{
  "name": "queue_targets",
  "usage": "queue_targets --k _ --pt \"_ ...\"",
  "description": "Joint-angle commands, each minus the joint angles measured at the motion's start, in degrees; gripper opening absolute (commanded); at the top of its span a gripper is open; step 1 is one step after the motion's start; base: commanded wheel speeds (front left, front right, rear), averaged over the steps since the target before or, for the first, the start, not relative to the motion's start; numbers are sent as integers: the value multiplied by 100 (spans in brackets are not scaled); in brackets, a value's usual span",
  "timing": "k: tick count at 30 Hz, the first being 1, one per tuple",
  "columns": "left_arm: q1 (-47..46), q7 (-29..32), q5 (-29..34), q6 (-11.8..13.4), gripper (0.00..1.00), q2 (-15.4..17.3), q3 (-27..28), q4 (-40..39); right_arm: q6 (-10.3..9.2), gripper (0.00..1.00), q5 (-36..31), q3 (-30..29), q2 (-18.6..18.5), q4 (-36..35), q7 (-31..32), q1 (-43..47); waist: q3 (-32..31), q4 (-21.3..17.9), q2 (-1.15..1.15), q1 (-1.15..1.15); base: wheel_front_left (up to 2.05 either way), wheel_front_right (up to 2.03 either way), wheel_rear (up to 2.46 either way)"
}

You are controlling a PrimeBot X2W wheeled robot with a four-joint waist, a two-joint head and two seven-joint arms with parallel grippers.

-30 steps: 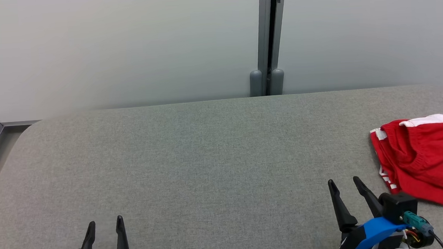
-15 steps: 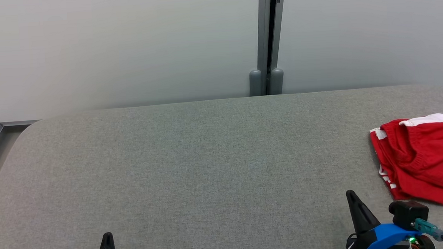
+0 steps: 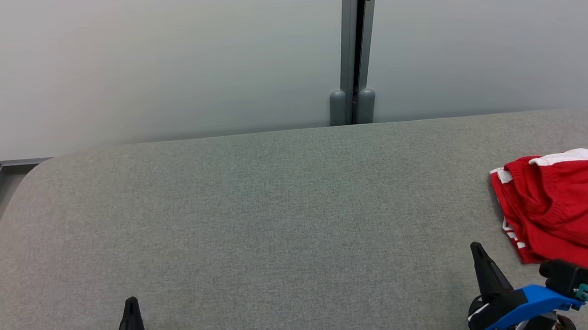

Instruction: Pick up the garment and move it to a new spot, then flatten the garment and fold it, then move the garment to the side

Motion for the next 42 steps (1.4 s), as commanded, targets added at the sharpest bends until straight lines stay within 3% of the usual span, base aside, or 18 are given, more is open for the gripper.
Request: queue_targets --k 1,42 --pt "-212 42 -219 -2 0 11 21 -128 0 0 234 -43 -20 -151 44 -53 3 -2 0 0 0 0 0" --pt "-551 798 -3096 -5 0 13 212 -534 1 0 3134 -400 -34 -824 804 13 95 -75 0 -1 0 0 0"
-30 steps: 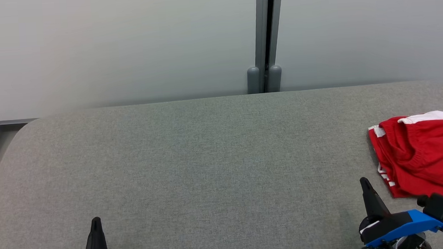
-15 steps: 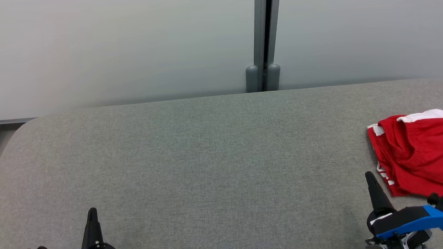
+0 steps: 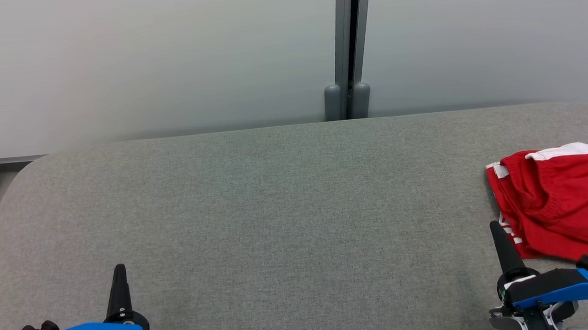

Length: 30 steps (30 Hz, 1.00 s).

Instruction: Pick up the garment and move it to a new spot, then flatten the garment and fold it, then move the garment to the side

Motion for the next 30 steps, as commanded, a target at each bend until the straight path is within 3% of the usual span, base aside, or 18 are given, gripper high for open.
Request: queue_targets --k 1,30 --pt "-134 25 -119 -5 0 12 20 -89 2 0 135 -29 -29 -102 30 5 2 -1 0 0 0 0 0" --pt "-317 424 -1609 -6 0 12 127 -292 2 0 1638 -214 -37 -445 425 43 68 -54 0 -1 0 0 0"
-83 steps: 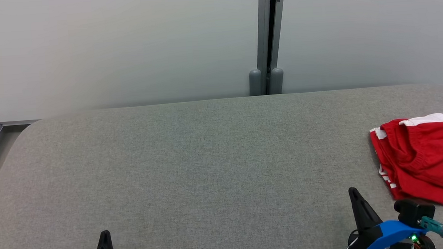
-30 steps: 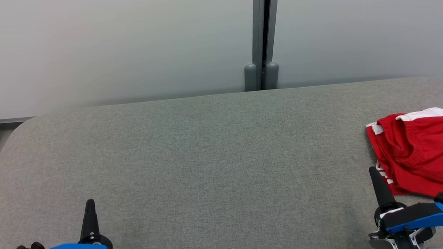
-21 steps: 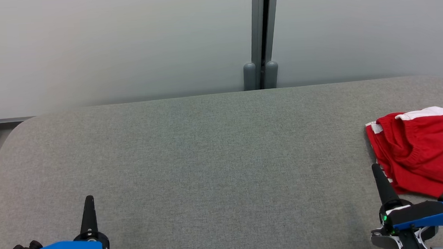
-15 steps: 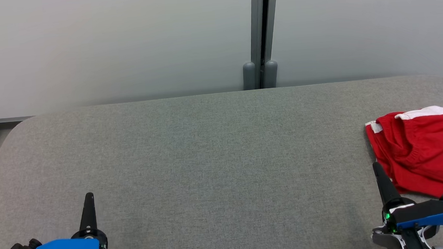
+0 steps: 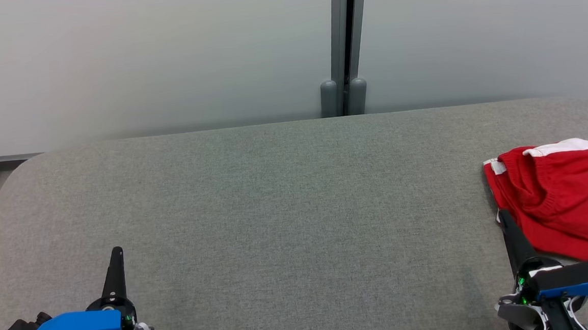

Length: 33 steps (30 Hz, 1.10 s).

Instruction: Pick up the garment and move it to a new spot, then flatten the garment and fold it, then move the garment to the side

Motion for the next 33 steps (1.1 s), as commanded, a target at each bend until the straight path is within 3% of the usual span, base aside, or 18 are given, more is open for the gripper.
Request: queue_targets --k 1,33 --pt "-136 29 -104 -6 0 10 42 -65 2 0 121 -22 -33 -80 23 29 2 -2 0 0 0 0 0" --pt "-248 351 -1286 -8 0 8 110 -221 2 0 1310 -171 -39 -341 344 73 71 -57 0 -1 0 0 0"
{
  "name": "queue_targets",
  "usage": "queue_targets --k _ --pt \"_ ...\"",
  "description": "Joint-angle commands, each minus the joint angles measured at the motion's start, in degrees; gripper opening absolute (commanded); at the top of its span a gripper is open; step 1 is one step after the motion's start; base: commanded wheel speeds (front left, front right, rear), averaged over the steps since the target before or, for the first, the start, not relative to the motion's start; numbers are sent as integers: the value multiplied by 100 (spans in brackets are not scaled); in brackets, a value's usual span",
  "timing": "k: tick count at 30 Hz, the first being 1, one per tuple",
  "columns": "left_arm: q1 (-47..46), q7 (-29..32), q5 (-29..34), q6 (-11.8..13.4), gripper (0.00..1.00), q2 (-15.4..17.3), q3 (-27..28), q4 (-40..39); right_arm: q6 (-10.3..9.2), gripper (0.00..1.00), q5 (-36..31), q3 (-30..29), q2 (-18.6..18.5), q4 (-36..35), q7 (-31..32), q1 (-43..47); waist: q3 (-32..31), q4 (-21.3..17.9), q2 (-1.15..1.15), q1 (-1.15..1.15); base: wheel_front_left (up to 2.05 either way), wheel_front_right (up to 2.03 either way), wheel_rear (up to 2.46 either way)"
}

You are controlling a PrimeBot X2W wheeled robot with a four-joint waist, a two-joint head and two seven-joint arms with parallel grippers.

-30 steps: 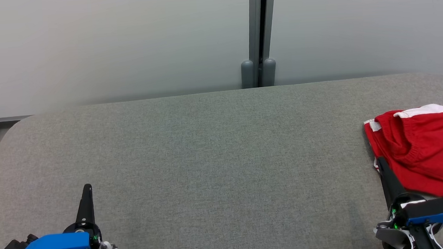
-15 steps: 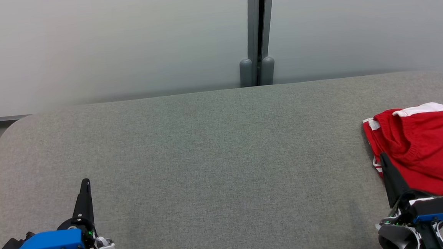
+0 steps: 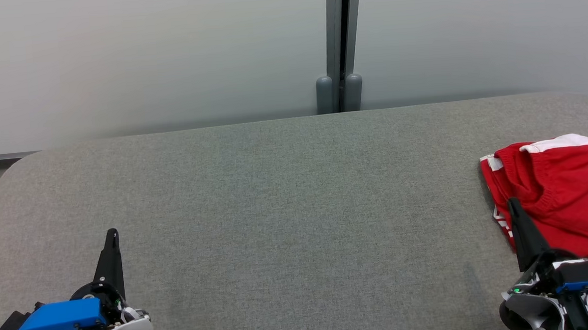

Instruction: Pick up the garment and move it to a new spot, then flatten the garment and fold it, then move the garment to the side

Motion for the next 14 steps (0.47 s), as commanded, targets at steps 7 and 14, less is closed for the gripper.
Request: queue_targets --k 7,14 --pt "-55 23 -11 -8 0 5 10 -28 2 0 14 -14 -33 -23 15 69 0 0 0 0 0 0 0" --pt "-55 22 -11 -8 0 5 9 -28 2 0 14 -14 -33 -23 15 69 0 0 0 0 0 0 0"
